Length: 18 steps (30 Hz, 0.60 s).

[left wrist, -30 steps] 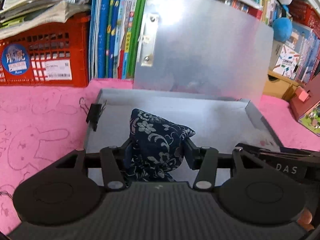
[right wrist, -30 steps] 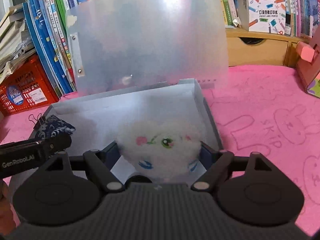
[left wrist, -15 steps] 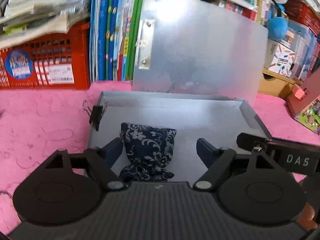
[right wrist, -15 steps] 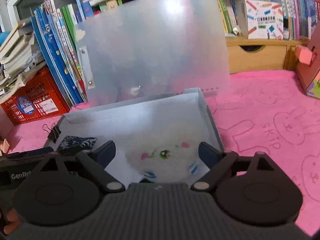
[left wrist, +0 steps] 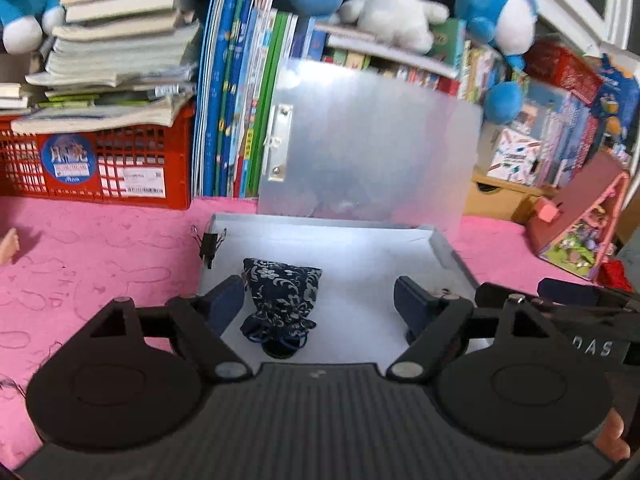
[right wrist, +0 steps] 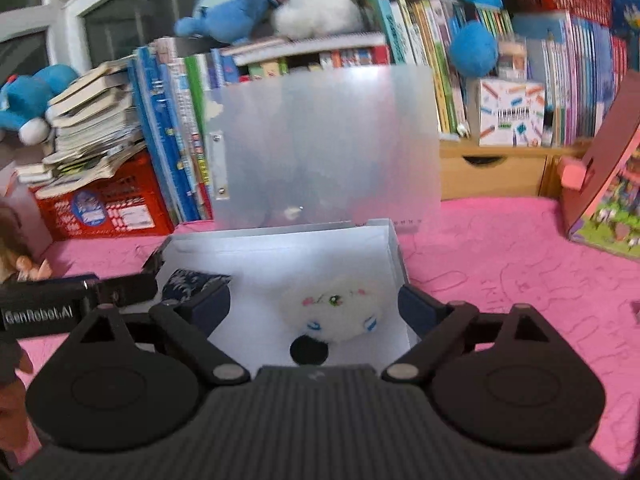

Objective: Organize objects
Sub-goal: 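Lift both tools up and away from the tray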

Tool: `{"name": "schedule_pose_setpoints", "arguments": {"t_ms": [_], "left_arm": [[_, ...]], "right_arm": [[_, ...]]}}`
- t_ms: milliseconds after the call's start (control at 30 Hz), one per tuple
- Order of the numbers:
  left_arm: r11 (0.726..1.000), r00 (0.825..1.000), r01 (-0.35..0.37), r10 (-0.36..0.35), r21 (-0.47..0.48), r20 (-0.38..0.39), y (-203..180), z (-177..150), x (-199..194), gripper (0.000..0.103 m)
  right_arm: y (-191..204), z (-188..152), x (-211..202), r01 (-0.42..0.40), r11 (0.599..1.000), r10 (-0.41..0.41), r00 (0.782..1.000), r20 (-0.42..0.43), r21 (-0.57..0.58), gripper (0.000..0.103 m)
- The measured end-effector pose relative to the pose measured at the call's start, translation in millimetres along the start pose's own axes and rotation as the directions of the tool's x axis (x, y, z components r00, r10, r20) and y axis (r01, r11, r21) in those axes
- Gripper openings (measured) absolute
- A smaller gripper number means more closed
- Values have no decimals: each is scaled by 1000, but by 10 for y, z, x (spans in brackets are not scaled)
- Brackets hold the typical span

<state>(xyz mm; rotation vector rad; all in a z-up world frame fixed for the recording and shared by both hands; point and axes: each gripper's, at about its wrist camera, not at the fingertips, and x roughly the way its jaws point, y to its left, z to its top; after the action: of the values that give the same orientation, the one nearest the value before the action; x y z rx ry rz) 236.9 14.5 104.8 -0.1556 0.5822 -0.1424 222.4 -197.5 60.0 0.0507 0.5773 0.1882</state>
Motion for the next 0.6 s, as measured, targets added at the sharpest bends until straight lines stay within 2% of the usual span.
{"name": "schedule_pose_setpoints", "arguments": {"t_ms": [400,600], "left_arm": [[993,999,28,-32,113,31,-34,-388,-737,87],[991,995,73,-80,116,57,11,-736,-1108,87]], "right_arm": [[153,-341,-683,-105,994,107,993,59,-39,97],[220,-599,-983,-114,990,122,986,109,-80,98]]}}
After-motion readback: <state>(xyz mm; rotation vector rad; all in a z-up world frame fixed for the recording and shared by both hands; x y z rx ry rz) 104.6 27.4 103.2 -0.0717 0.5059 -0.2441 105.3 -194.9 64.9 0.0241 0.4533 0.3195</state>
